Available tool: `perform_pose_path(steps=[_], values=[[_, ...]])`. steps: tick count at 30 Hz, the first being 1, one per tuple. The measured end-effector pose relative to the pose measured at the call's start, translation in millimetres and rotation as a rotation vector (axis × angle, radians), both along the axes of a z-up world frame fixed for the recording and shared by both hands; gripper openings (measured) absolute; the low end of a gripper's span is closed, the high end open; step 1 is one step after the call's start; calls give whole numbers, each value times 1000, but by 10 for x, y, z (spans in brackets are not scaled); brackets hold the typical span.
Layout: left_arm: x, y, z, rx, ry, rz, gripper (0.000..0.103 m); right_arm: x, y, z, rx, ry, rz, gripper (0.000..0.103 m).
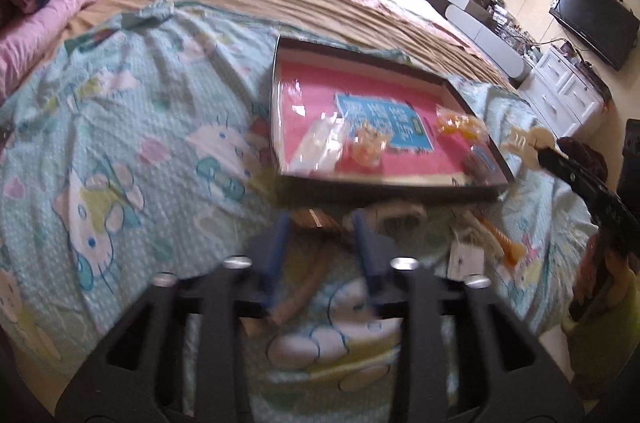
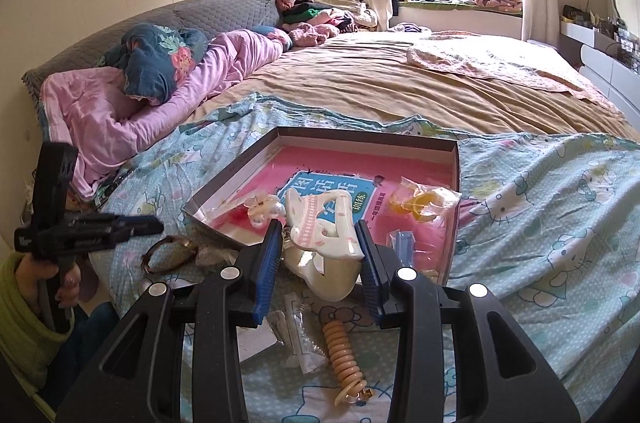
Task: Organize jewelry
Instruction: 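Carry the white claw clip toward the tray with the right tool while the left lifts the brown cord, then lower the brown watch into the tray with the left tool while the right lowers the claw clip in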
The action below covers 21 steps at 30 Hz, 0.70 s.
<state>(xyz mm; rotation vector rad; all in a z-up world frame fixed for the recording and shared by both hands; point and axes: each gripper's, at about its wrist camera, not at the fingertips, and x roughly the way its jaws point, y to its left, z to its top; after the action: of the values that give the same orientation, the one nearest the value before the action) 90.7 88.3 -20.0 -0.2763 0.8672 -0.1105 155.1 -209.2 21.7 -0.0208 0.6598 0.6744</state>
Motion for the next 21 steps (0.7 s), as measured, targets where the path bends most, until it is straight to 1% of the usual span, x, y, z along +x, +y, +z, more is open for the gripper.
perform_pose_path(steps=[3,4,7,9,15,18,19,20,21], values=[[-32,12,-31,25,20,-14,49,-4,-23,-12,3,4,-2,35],[-21,29,-73,44,38,-3,50,-3,-23,-17,2,5,-2,35],[27,105,-208,60,73,31,50,7,-21,-30,4,11,-3,35],[61,135,-293,85,98,42,50,7,-9,-30,2,9,-1,35],[149,71,-417,100,110,0,50,45,10,-37,3,11,-5,35],[204,5,-447,116,101,-17,50,86,35,-39,4,13,-7,35],[221,-7,-446,108,93,-23,49,96,35,-39,5,13,-8,35],[235,-16,-444,109,91,-23,43,107,44,-37,7,12,-9,35],[252,-31,-450,120,92,-21,30,115,46,-40,7,11,-8,35]])
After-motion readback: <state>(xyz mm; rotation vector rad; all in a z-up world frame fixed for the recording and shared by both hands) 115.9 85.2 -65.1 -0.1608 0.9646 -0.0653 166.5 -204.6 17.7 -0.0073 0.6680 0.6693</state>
